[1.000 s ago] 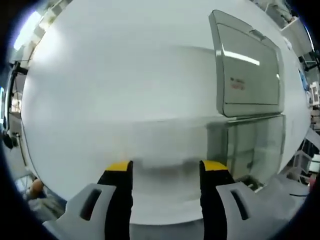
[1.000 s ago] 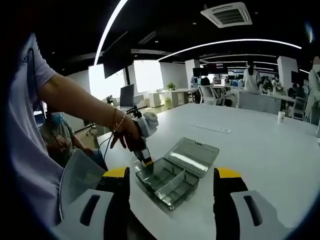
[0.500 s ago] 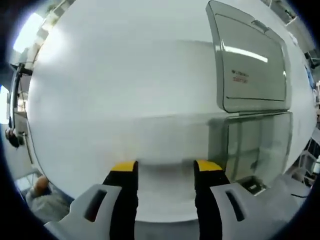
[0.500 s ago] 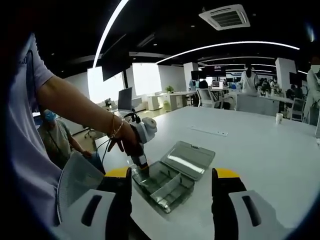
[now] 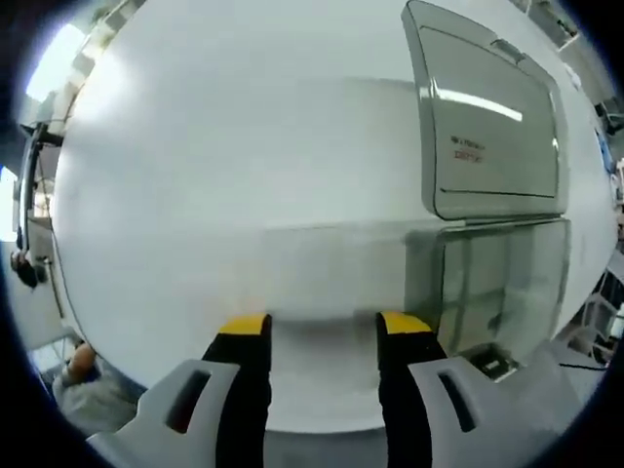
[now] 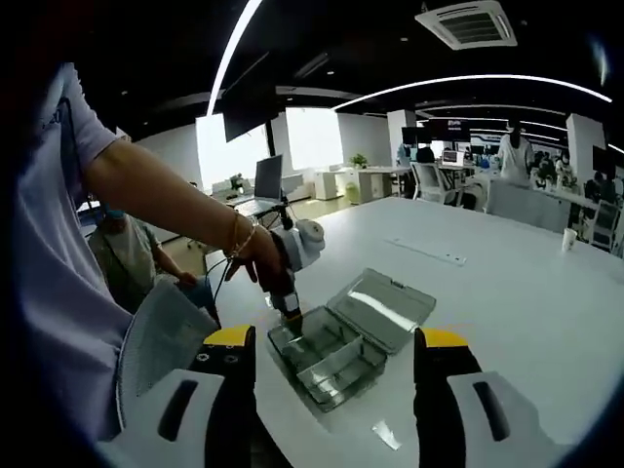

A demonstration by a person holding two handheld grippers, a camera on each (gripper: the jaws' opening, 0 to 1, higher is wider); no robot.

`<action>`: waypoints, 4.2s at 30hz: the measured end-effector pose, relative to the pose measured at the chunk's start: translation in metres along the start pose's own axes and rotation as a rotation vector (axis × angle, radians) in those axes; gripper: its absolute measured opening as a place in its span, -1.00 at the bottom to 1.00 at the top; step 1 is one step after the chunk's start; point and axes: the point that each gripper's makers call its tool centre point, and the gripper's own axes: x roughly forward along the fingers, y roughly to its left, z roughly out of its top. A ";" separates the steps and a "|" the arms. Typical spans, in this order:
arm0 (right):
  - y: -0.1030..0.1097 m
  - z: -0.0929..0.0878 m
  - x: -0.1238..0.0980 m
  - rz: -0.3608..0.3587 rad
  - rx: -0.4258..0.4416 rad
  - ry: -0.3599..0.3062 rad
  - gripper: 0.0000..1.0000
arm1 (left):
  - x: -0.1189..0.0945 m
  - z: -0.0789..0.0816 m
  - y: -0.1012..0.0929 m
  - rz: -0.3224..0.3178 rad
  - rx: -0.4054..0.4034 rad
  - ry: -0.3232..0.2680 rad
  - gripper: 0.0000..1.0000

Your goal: Insert the divider into the dual guide fixture by aligning both edges with the guide slots and pushing it downward to the bottom, including one-sided entry, uneven engagement, binding, and posture correction.

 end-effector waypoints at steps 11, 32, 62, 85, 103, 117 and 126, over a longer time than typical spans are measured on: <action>-0.008 -0.004 0.006 0.044 -0.020 0.030 0.24 | 0.000 -0.001 0.000 -0.001 0.010 0.014 -0.37; -0.014 -0.002 0.009 0.074 -0.024 0.026 0.18 | 0.002 -0.001 0.000 -0.013 0.020 0.030 -0.38; -0.012 -0.002 0.015 0.093 -0.010 0.043 0.16 | -0.002 0.001 0.007 -0.084 -0.005 -0.006 -0.42; -0.004 0.005 0.020 0.106 -0.036 0.061 0.14 | -0.014 -0.001 0.019 -0.190 -0.092 -0.059 -0.42; -0.004 0.008 0.020 0.125 0.029 0.075 0.04 | -0.039 0.007 0.018 -0.347 -0.185 -0.158 -0.42; -0.002 0.013 0.020 0.126 0.086 0.089 -0.08 | -0.077 0.014 0.004 -0.537 -0.242 -0.265 -0.42; 0.001 0.016 0.024 0.114 0.154 0.102 -0.14 | -0.107 0.020 -0.033 -0.672 -0.208 -0.331 -0.42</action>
